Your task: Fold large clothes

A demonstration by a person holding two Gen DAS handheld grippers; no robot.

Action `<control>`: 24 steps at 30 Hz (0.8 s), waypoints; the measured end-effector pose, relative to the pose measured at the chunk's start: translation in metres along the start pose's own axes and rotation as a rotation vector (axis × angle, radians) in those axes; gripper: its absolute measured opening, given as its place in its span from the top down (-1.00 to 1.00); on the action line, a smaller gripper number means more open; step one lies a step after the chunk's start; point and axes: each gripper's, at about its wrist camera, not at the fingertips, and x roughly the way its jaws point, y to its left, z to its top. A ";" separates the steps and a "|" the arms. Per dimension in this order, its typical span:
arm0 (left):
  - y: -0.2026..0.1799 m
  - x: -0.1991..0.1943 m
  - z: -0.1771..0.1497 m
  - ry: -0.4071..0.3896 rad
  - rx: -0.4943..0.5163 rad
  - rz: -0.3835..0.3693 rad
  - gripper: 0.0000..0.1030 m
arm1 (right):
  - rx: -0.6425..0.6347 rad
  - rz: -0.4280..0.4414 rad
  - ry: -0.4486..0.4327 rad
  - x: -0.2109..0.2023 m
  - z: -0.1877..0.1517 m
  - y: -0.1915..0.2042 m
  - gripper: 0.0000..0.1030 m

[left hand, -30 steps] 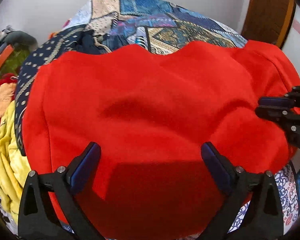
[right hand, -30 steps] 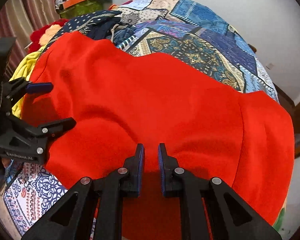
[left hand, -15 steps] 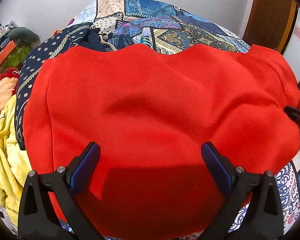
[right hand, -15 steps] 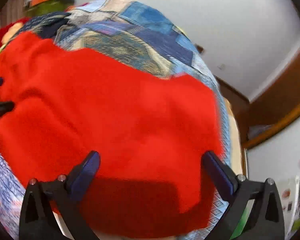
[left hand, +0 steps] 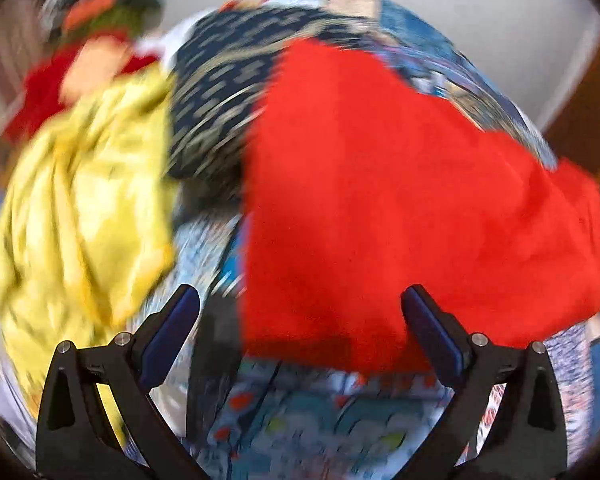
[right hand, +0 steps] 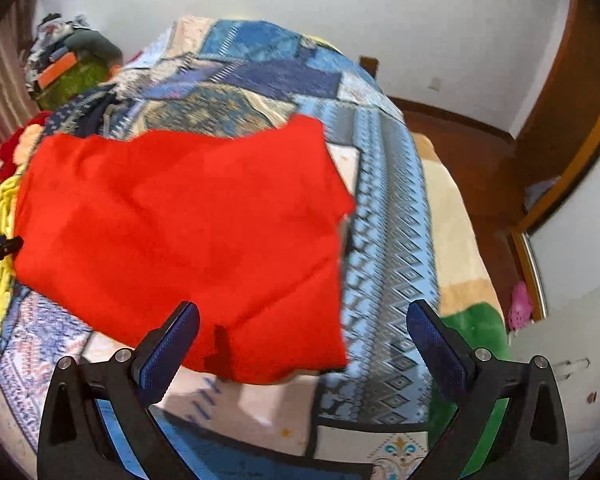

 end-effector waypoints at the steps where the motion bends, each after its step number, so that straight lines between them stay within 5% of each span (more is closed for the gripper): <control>1: 0.011 -0.002 -0.003 0.014 -0.042 -0.003 -0.99 | -0.005 0.010 -0.011 -0.003 0.002 0.006 -0.99; 7: 0.043 -0.009 -0.029 0.061 -0.274 -0.231 -0.99 | -0.051 0.064 -0.049 -0.011 0.013 0.044 -0.99; 14: 0.025 0.028 -0.049 0.171 -0.476 -0.608 -0.99 | -0.103 0.092 -0.035 -0.005 0.014 0.075 -0.99; 19: 0.017 0.040 -0.035 0.094 -0.471 -0.631 -0.96 | -0.125 0.107 -0.025 0.001 0.013 0.085 -0.99; 24: 0.021 0.066 -0.019 0.072 -0.514 -0.571 -0.56 | -0.116 0.107 -0.003 0.010 0.014 0.086 -0.99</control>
